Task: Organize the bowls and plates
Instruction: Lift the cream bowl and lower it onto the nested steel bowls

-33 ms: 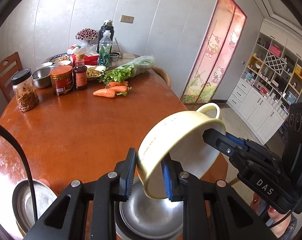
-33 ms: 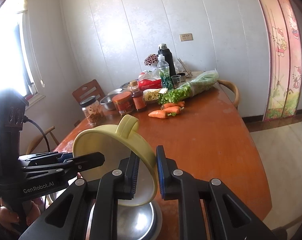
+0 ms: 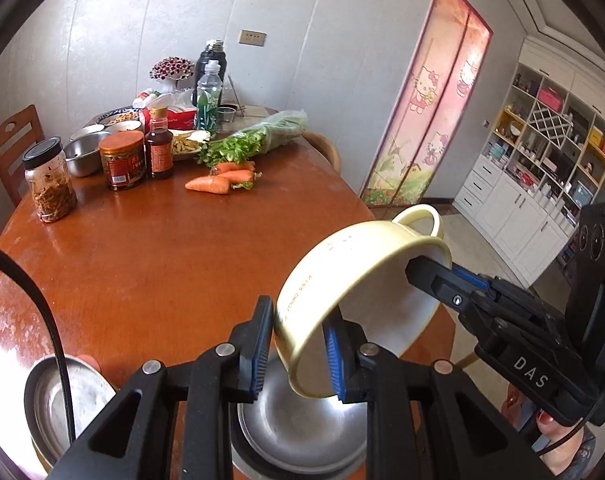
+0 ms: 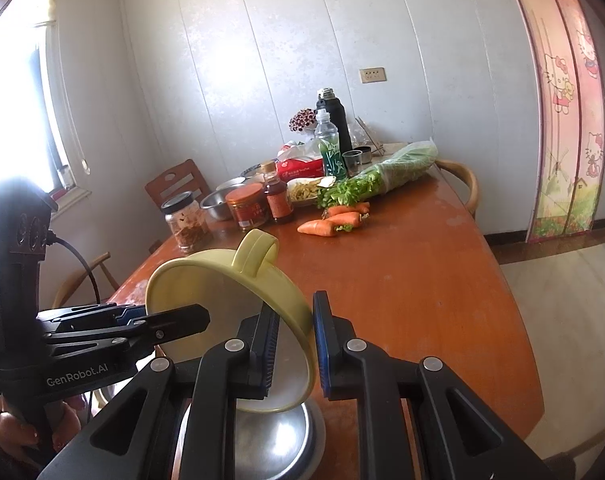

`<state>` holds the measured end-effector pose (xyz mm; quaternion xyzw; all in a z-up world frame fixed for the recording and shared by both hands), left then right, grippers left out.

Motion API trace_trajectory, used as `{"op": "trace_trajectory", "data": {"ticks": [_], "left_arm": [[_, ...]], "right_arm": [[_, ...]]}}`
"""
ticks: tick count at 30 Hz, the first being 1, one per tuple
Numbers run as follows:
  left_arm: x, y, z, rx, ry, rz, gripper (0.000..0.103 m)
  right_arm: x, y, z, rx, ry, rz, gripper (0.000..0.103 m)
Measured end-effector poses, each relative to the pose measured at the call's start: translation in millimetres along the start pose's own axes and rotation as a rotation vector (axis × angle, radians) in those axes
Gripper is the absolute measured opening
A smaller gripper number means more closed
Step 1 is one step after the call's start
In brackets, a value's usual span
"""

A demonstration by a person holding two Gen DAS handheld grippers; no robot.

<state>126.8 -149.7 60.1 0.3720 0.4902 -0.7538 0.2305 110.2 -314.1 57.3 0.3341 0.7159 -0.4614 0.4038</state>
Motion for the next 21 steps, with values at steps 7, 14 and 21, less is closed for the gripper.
{"op": "trace_trajectory", "data": {"ticks": [7, 14, 21], "left_arm": [[29.8, -11.8, 9.8, -0.003, 0.029, -0.033, 0.024], [45.4, -11.1, 10.6, -0.016, 0.043, -0.060, 0.024], [57.0, -0.9, -1.5, -0.033, 0.022, -0.095, 0.024]], "right_arm": [[16.9, -18.2, -7.9, 0.013, -0.027, -0.008, 0.018], [34.2, -22.3, -16.5, 0.005, -0.046, -0.035, 0.019], [45.0, -7.8, -20.2, 0.000, -0.056, -0.076, 0.018]]}}
Point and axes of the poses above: each gripper's, at about its wrist camera, not at the fingertips, and y roughly the way its jaws point, z to its right, x to its underside, the point moved 4 cm from there along y, roughly the way its jaws point, and after that the axes turned 8 degrees about z, right-handed, at the moved point
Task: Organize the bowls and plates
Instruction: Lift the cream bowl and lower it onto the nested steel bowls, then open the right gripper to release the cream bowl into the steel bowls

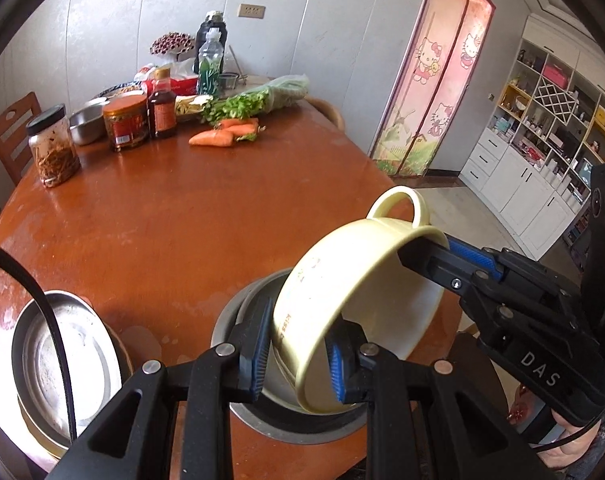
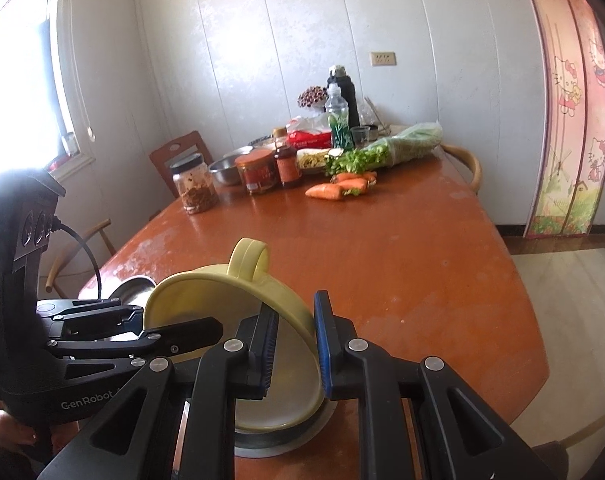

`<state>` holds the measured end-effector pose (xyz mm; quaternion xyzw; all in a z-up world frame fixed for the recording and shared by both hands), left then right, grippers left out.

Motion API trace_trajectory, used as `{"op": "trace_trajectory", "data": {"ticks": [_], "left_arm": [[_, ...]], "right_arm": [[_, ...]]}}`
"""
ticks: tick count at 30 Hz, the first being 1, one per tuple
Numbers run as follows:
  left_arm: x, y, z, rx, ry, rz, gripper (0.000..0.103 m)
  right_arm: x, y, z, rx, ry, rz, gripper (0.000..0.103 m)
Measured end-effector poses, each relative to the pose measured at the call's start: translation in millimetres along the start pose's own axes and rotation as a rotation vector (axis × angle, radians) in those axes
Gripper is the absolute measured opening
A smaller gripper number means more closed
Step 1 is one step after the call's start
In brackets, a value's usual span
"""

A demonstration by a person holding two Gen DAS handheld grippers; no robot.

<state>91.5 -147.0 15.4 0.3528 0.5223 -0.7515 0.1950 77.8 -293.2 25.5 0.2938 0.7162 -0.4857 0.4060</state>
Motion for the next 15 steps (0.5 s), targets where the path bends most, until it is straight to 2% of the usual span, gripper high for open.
{"op": "trace_trajectory", "data": {"ticks": [15], "left_arm": [[15.2, 18.3, -13.8, -0.032, -0.003, -0.055, 0.024]], "right_arm": [[13.7, 37.8, -6.2, 0.001, -0.050, -0.081, 0.018]]}}
Point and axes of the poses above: each gripper's, at about its wrist camera, not at the fingertips, and y roughly the way its jaws point, z to its right, x to its underside, the point moved 4 cm from there along y, roughly the way its jaws point, and after that the axes turned 8 degrees about z, right-handed, at the moved point
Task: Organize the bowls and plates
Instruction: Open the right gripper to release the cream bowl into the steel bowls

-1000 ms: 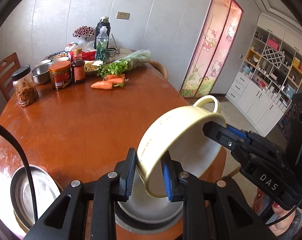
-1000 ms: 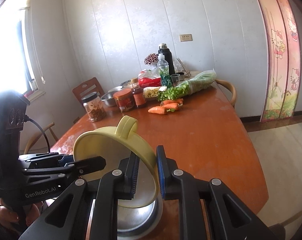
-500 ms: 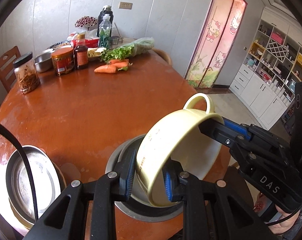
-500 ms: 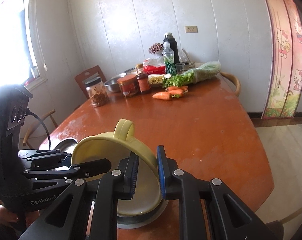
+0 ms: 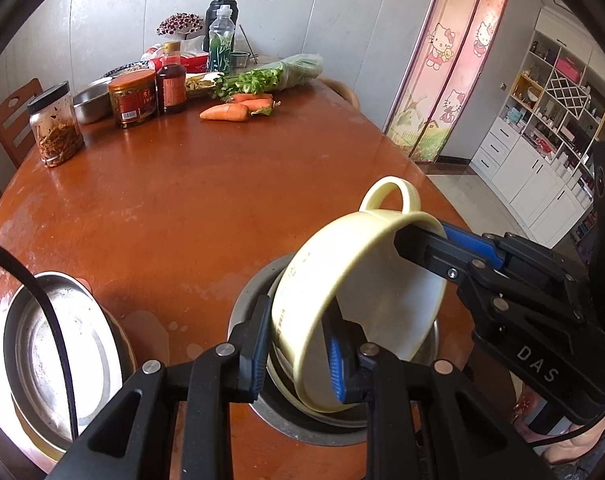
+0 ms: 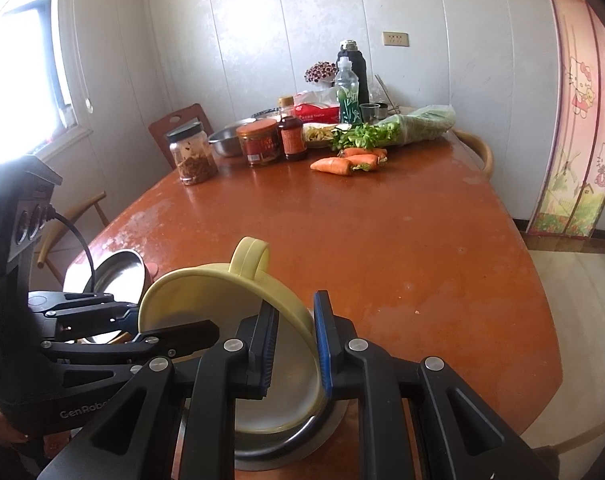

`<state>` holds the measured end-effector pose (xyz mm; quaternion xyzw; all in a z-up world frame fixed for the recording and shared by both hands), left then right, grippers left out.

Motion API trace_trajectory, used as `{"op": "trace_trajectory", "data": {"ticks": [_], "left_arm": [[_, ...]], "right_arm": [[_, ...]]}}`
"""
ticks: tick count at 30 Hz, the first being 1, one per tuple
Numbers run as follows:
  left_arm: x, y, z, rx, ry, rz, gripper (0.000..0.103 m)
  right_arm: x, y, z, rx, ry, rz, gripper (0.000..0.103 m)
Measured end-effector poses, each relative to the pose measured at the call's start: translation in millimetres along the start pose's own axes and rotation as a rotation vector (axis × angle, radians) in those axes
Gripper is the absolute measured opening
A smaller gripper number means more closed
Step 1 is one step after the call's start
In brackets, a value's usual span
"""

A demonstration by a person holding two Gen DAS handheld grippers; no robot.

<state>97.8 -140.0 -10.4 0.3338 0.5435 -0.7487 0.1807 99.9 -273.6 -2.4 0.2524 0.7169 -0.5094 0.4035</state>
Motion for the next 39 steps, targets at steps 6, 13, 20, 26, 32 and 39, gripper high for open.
{"op": "trace_trajectory", "data": {"ticks": [6, 13, 20, 26, 32, 39], "left_arm": [[1.9, 2.7, -1.7, -0.017, 0.010, -0.003, 0.024], [2.8, 4.6, -1.3, -0.017, 0.019, -0.001, 0.024], [3.9, 2.7, -0.4, -0.021, 0.023, 0.000, 0.024], [5.5, 0.9, -2.2, -0.020, 0.016, 0.001, 0.024], [6.3, -0.9, -3.2, -0.023, 0.013, 0.000, 0.024], [7.5, 0.1, -1.6, -0.017, 0.016, -0.010, 0.025]], "right_arm": [[1.1, 7.8, 3.5, 0.015, 0.005, -0.011, 0.021], [4.1, 13.1, 6.6, 0.016, 0.008, -0.015, 0.020], [5.2, 11.7, 4.0, 0.010, 0.003, -0.007, 0.021], [4.6, 13.3, 2.1, 0.003, -0.005, -0.002, 0.021], [3.0, 16.6, 1.3, -0.004, -0.011, 0.004, 0.022], [6.9, 16.8, 4.9, -0.003, 0.007, -0.003, 0.025]]}}
Point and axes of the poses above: each gripper's, at about its wrist camera, not at the fingertips, and y roughly the way its jaws point, z to its right, x to its underside, the point moved 4 cm from there along y, roughly the way its jaws point, and after that the axes turned 8 degrees about z, right-handed, at the moved point
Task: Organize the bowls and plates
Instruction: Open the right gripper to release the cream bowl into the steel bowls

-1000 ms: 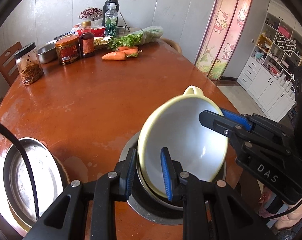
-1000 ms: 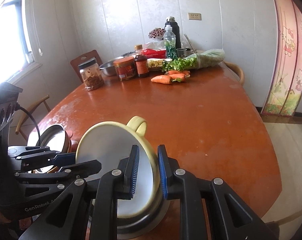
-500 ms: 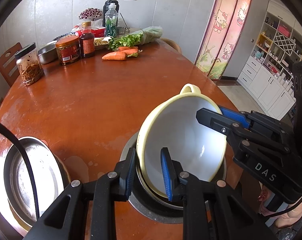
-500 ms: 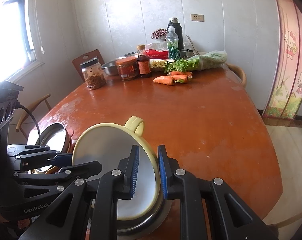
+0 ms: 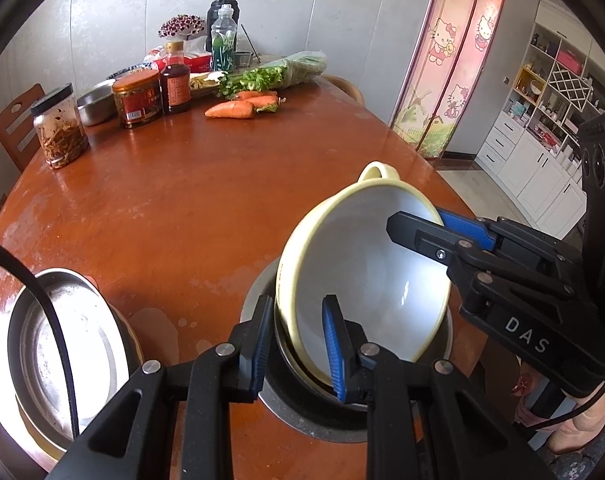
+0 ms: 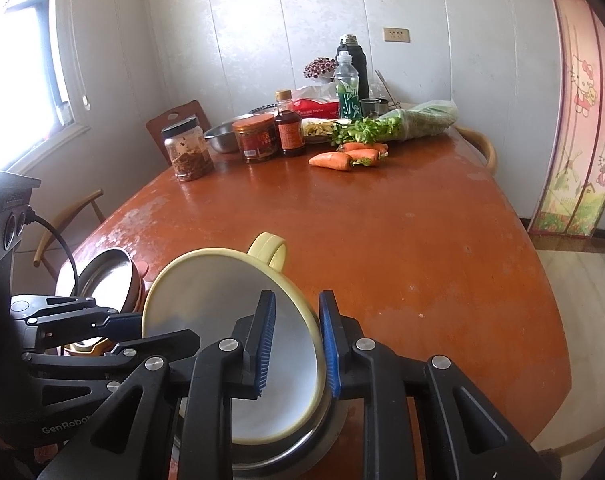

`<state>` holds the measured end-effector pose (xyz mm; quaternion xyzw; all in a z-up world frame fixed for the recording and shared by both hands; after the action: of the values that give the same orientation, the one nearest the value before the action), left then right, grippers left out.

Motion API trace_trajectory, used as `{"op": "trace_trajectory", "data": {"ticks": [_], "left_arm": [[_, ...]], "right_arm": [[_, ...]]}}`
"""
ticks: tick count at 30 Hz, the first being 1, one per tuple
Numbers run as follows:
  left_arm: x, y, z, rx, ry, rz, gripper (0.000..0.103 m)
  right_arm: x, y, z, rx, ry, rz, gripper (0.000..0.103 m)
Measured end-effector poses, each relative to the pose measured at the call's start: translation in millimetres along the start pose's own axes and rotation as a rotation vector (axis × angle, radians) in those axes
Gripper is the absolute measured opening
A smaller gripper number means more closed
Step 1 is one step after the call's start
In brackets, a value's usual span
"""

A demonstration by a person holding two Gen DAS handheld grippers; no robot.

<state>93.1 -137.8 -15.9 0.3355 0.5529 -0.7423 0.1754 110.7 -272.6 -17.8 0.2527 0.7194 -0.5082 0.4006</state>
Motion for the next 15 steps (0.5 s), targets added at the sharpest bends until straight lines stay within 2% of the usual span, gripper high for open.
{"op": "trace_trajectory", "data": {"ticks": [3, 9, 15], "left_arm": [[1.1, 2.4, -1.6, -0.005, -0.002, -0.009, 0.025], [0.5, 2.7, -2.8, -0.018, -0.004, -0.009, 0.026], [-1.4, -1.3, -3.4, -0.030, 0.003, 0.004, 0.035]], "right_arm": [[1.5, 1.5, 2.3, -0.019, 0.030, -0.016, 0.037], [3.7, 0.8, 0.6, -0.029, 0.041, -0.021, 0.043], [2.4, -2.5, 2.3, -0.042, 0.067, -0.014, 0.054]]}}
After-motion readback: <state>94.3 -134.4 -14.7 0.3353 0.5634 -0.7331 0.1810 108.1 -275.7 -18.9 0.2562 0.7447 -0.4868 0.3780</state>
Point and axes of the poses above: each gripper's, at about its wrist camera, not at the fingertips, and y roughly the way its jaws point, z to its right, x to its underside, the point moved 4 cm from there along y, roughly the way its jaws point, and after that the axes turned 8 degrees about z, right-handed, at the moved point
